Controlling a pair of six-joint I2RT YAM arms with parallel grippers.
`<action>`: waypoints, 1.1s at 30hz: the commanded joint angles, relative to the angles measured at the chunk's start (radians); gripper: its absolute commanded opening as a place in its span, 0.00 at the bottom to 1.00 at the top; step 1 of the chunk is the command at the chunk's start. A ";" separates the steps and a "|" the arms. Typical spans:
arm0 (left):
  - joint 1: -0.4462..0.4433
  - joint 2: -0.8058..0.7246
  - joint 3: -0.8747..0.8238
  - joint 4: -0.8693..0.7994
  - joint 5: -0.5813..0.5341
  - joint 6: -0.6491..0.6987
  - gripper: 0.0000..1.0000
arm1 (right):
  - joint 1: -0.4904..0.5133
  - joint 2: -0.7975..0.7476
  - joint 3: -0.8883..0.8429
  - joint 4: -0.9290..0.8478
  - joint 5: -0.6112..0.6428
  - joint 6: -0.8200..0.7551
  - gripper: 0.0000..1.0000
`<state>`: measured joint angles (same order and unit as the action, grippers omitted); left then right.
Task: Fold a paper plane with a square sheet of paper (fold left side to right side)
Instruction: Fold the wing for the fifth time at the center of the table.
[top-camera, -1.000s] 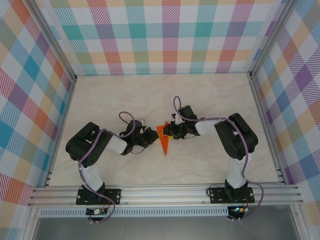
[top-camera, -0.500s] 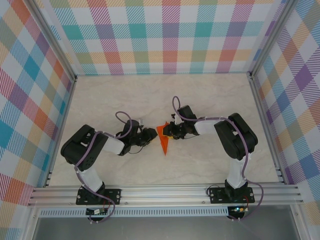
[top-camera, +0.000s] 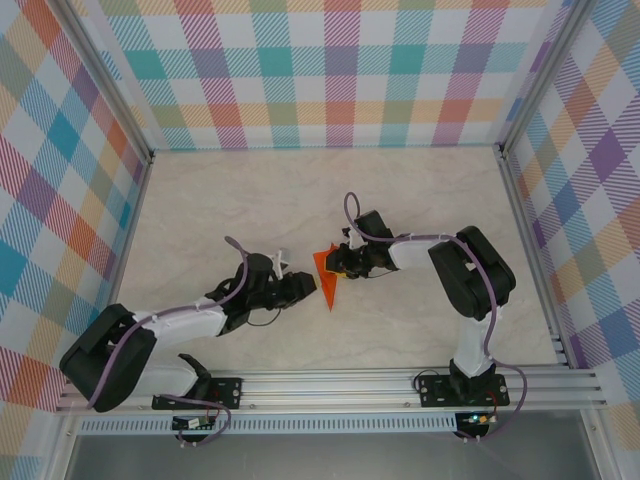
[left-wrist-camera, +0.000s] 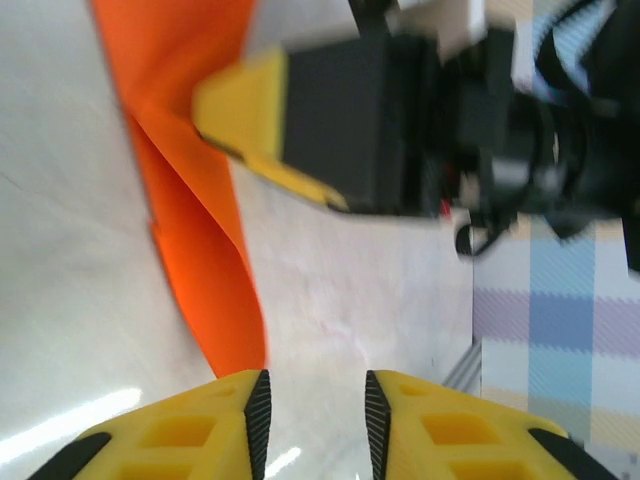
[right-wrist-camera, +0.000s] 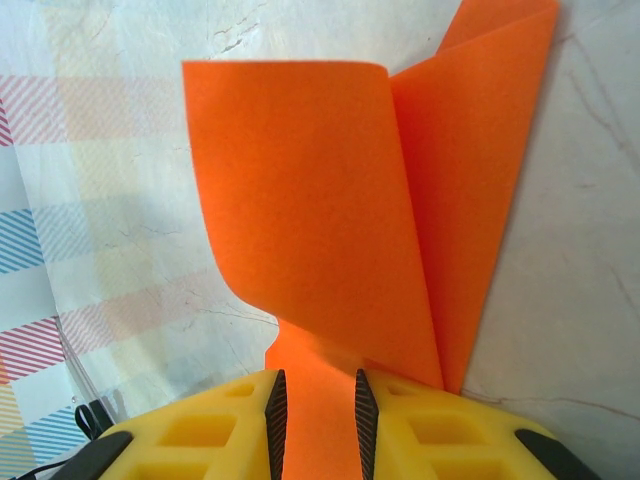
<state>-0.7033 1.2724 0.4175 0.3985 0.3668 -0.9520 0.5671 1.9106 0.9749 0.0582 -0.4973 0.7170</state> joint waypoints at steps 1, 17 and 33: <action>-0.062 -0.027 0.030 -0.089 -0.073 0.007 0.35 | 0.008 0.025 -0.002 -0.089 0.043 -0.028 0.28; -0.099 0.220 0.114 0.049 -0.053 0.004 0.38 | 0.012 0.027 0.010 -0.106 0.041 -0.037 0.28; -0.128 0.353 0.144 0.096 -0.046 -0.020 0.30 | 0.013 0.027 0.011 -0.110 0.043 -0.039 0.28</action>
<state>-0.8223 1.6108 0.5404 0.4526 0.3054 -0.9623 0.5716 1.9106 0.9886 0.0269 -0.4858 0.6971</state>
